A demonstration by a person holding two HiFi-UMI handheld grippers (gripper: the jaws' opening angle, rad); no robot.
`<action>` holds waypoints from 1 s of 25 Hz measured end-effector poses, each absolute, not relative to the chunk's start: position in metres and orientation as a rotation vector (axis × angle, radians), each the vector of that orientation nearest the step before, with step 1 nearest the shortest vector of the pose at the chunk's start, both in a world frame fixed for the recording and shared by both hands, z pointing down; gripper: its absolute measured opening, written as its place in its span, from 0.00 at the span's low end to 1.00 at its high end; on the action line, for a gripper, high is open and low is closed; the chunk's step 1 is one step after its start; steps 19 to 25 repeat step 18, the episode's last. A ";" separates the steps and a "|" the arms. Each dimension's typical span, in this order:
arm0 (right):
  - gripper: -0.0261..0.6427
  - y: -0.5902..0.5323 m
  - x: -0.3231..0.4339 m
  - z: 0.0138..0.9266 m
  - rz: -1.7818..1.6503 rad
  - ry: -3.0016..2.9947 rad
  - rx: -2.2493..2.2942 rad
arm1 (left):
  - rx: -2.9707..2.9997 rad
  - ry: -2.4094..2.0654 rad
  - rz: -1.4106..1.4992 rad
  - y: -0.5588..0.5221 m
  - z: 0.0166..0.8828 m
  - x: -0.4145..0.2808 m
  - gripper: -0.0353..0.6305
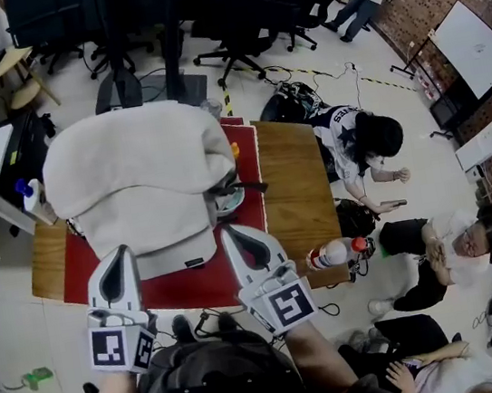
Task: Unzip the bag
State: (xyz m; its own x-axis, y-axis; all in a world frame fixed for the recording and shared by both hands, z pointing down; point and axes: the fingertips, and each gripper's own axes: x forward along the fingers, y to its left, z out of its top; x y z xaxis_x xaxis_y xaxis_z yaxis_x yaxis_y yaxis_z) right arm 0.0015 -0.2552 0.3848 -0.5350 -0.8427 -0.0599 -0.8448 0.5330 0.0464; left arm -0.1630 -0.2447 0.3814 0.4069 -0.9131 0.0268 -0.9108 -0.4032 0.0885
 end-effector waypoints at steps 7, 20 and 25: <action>0.07 -0.258 0.000 0.388 0.117 2.729 -1.485 | 2.588 -1.686 0.025 -0.249 0.388 -0.160 0.07; 0.07 -0.263 0.003 0.387 0.129 2.733 -1.497 | 2.578 -1.654 0.036 -0.249 0.393 -0.160 0.07; 0.07 -0.263 0.003 0.387 0.129 2.733 -1.497 | 2.578 -1.654 0.036 -0.249 0.393 -0.160 0.07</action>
